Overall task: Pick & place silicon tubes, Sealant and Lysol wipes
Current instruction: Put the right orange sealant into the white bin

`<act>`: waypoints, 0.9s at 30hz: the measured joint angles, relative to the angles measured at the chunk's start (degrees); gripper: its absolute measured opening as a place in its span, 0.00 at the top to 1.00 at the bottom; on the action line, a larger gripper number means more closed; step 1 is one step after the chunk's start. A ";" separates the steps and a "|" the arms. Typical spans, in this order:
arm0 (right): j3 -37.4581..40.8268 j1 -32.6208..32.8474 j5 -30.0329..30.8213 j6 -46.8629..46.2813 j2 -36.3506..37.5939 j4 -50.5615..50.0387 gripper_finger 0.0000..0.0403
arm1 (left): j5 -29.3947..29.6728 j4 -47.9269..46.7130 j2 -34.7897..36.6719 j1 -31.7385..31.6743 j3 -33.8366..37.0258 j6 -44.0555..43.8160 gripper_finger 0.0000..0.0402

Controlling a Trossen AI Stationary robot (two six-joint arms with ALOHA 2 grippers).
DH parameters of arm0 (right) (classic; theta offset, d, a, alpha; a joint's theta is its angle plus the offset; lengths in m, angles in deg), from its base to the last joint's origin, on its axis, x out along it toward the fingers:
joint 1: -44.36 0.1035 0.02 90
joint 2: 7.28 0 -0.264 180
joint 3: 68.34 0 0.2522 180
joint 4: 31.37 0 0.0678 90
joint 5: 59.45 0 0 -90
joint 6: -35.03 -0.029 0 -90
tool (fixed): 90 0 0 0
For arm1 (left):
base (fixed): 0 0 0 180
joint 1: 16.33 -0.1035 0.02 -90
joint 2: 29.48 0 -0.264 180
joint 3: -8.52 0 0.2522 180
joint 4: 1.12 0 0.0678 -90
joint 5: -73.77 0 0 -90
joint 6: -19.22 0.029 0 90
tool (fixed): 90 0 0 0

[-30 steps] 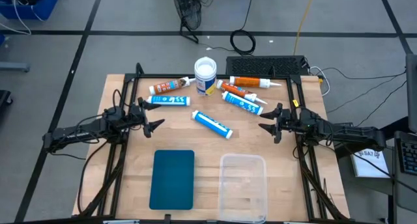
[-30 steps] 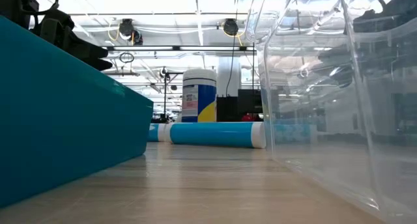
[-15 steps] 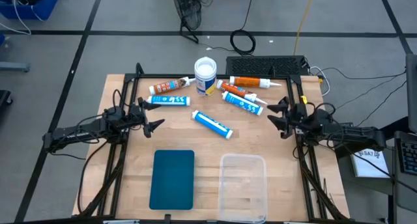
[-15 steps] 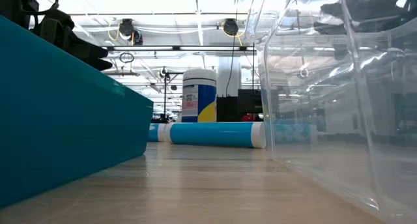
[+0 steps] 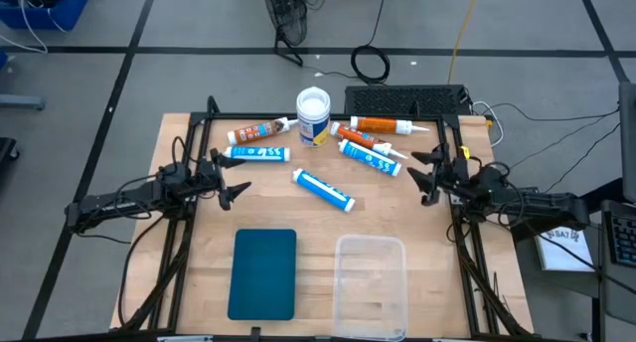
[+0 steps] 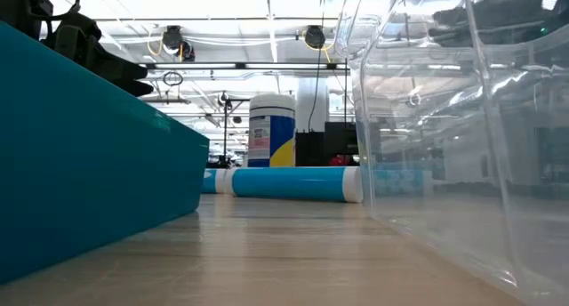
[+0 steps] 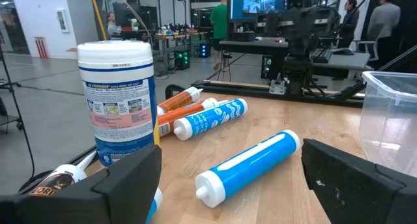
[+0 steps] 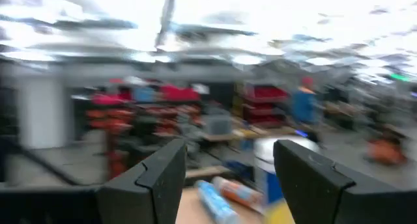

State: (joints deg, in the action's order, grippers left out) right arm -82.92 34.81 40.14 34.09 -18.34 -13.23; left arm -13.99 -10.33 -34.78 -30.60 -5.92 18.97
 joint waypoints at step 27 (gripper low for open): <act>-34.56 -23.32 -6.75 0.19 -56.41 -24.65 0.47 | 0.37 0.00 -0.01 0.01 0.00 0.00 0.10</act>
State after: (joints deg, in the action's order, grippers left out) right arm -117.49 11.48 33.39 34.28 -74.75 -37.88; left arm -13.62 -10.33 -34.78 -30.59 -5.91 18.97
